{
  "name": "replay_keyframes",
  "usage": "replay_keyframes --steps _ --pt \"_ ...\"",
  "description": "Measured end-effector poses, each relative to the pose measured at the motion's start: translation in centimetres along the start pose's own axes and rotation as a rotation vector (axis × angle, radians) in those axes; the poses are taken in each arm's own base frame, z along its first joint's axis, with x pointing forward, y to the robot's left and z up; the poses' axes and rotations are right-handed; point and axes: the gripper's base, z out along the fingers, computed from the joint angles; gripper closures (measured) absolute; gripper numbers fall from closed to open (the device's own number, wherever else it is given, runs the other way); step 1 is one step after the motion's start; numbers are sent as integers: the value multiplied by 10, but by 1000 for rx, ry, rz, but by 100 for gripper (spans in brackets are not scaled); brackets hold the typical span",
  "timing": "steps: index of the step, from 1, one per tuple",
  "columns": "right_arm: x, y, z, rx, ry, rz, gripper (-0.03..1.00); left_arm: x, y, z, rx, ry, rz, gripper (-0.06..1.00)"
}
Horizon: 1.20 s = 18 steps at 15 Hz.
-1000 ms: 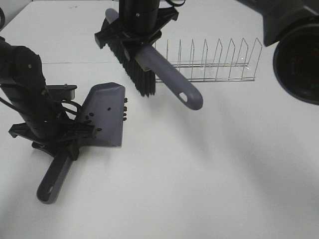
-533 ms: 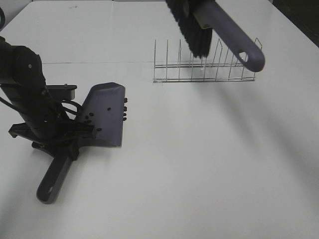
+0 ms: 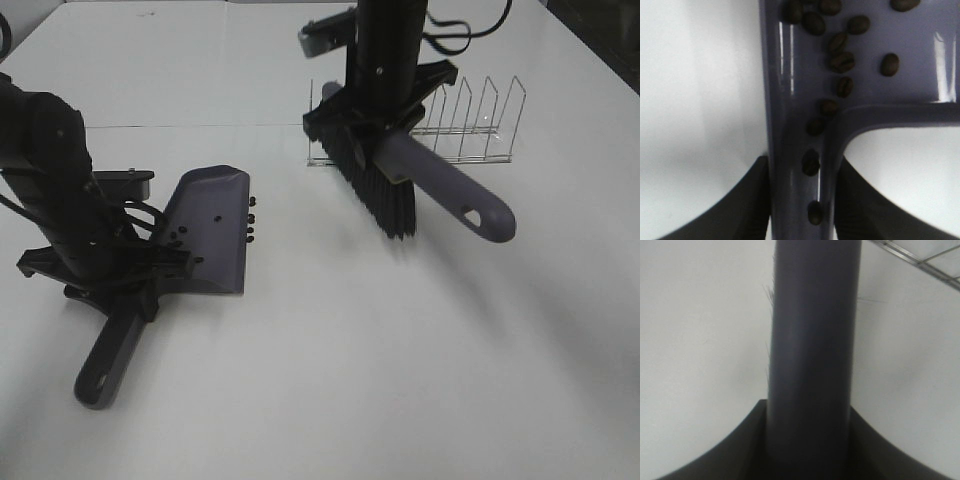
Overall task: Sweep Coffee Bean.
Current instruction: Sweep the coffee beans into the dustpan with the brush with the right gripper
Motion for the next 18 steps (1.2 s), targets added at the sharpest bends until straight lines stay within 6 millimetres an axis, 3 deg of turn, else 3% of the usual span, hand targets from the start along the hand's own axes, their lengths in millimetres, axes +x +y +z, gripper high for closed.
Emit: replay_keyframes --steps 4,8,14,16,18 --pt "1 10 39 23 62 0 71 0 1 0 -8 -4 -25 63" --pt "-4 21 45 2 17 -10 71 0 1 0 -10 -3 -28 63" --pt "-1 94 66 -87 14 -166 71 0 1 0 -10 -3 -27 63" --pt "-2 112 61 -121 -3 -197 71 0 1 0 -10 -3 -27 63" --pt "-5 131 44 -176 -28 -210 71 0 1 0 -10 -3 -27 63"
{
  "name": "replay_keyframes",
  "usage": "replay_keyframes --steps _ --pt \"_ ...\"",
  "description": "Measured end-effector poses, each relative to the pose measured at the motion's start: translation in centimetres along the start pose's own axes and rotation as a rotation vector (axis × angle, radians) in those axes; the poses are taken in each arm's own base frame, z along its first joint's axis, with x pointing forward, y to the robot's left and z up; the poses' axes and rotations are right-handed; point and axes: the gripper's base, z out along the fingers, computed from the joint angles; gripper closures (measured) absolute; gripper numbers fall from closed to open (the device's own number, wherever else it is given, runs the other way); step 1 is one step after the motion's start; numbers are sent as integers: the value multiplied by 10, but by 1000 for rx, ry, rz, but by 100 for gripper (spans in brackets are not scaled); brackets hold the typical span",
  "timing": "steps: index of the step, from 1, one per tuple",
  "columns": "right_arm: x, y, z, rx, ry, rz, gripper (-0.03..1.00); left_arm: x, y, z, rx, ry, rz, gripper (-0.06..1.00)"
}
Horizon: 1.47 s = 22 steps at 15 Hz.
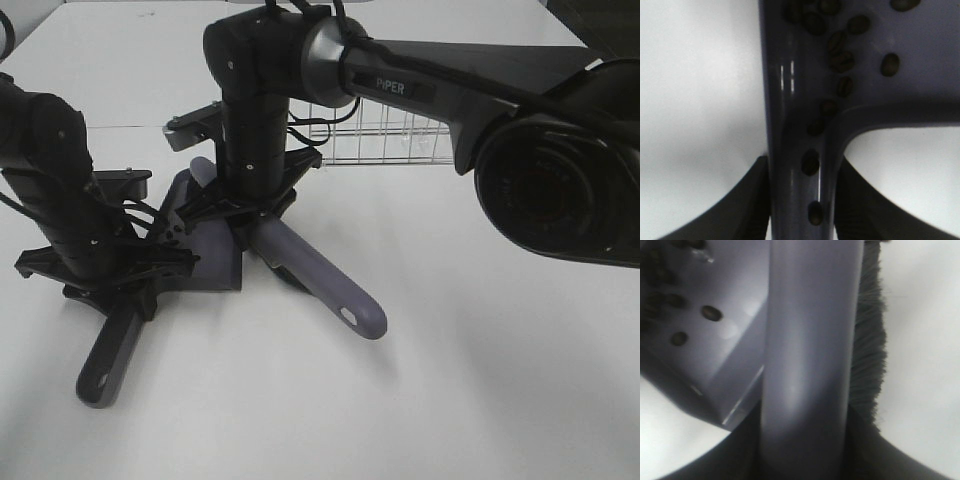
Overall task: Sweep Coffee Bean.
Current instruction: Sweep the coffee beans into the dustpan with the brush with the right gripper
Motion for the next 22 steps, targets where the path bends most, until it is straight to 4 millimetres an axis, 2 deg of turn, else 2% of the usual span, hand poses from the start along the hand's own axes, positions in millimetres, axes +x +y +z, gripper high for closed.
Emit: replay_keyframes --steps 2,6,9,11,12,15,17,18,20,22 --pt "-7 6 -18 -23 -23 5 71 0 0 0 0 0 0 63" --pt "-28 5 -58 -4 -177 -2 71 0 0 0 -1 2 1 63" --pt "-31 -7 -86 111 -236 -26 71 0 0 0 -1 2 1 63" --pt "-30 -29 -104 171 -268 -3 71 0 0 0 -1 2 1 63" --pt "-27 -64 -124 192 -296 63 71 0 0 0 -1 2 1 63" --pt "-12 -124 -149 234 -305 176 71 0 0 0 -2 2 2 63" --pt "1 -150 -151 232 -274 234 71 0 0 0 -3 1 5 63" --pt "5 -157 -146 226 -251 250 71 0 0 -1 -5 -2 9 63" --pt "9 -154 -133 188 -207 258 71 -1 1 -7 -11 -21 25 63" --pt "9 -149 -128 146 -194 265 71 1 2 -10 -25 -27 42 63"
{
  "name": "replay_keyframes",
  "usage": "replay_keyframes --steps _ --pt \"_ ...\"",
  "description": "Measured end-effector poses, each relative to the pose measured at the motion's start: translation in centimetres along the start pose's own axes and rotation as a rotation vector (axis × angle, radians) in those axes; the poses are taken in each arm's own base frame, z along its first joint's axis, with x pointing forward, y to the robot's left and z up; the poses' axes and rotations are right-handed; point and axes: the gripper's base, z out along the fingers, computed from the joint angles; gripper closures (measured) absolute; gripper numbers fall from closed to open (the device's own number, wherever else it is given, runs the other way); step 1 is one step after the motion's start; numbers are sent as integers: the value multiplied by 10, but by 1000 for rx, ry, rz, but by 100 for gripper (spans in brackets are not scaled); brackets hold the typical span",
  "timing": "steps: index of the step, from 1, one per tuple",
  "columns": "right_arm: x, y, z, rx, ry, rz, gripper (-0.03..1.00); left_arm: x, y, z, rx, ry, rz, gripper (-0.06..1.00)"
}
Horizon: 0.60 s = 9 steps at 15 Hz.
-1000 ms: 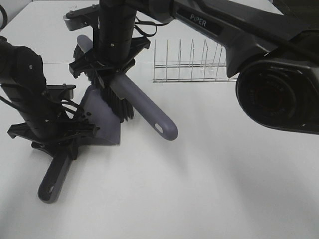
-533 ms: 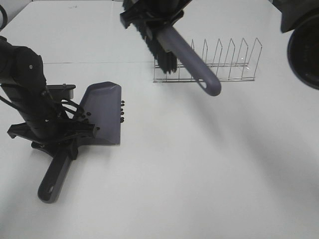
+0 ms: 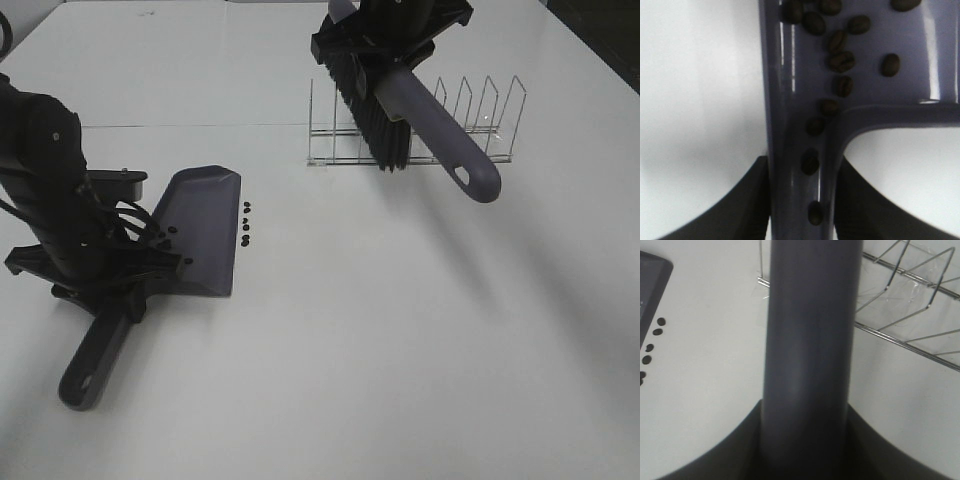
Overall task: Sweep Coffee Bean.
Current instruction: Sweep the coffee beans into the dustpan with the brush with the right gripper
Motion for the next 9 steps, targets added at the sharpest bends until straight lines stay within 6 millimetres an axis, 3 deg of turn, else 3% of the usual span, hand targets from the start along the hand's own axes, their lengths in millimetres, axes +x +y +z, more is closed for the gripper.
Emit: replay_keyframes --steps 5,9 --pt "1 3 1 -15 4 2 71 1 2 -17 -13 -29 4 63" --pt "1 6 1 -51 5 14 71 1 7 -17 -53 -31 1 63"
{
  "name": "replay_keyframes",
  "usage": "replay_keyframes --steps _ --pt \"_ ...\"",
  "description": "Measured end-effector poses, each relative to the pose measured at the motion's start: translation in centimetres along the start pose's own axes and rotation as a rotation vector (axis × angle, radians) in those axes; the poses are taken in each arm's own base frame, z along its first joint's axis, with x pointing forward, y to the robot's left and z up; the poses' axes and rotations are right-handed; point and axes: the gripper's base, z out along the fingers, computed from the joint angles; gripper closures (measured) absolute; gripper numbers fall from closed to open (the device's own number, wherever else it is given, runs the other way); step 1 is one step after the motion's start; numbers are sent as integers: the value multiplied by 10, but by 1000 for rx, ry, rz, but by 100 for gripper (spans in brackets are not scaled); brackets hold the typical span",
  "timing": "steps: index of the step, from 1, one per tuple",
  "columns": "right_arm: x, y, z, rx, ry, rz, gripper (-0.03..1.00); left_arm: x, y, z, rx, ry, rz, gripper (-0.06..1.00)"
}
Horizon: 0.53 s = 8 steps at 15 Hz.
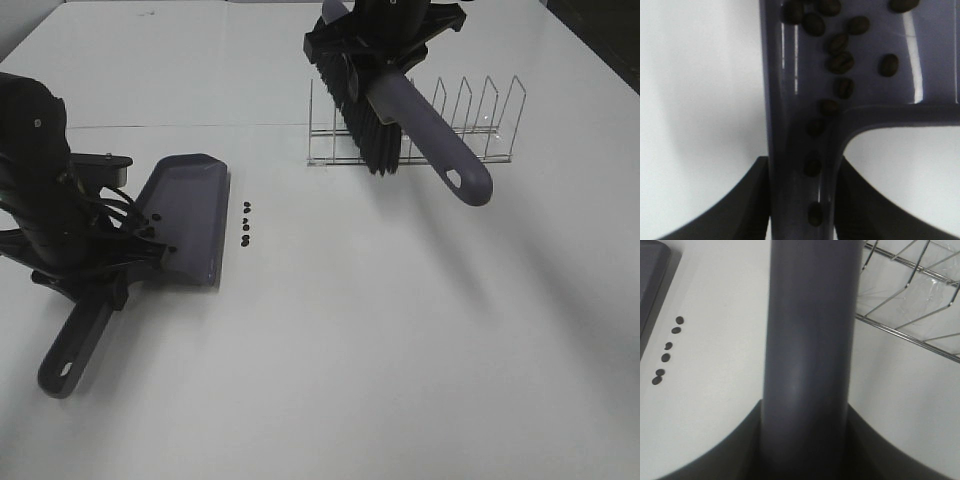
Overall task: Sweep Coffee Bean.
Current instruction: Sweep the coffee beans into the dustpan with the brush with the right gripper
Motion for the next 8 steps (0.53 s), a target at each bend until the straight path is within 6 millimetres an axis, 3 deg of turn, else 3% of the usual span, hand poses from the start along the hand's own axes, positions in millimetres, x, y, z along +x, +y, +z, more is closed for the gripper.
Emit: replay_keyframes --steps 4,6,7,8 --pt "2 13 13 -47 26 -1 71 1 0 20 -7 49 -10 63" --pt "10 35 43 -29 85 -58 71 0 -1 21 -6 53 -8 63" --pt "20 61 72 11 138 -120 71 1 -1 22 -1 58 -2 63" --pt "26 72 86 29 162 -153 71 0 -1 22 0 56 -2 63"
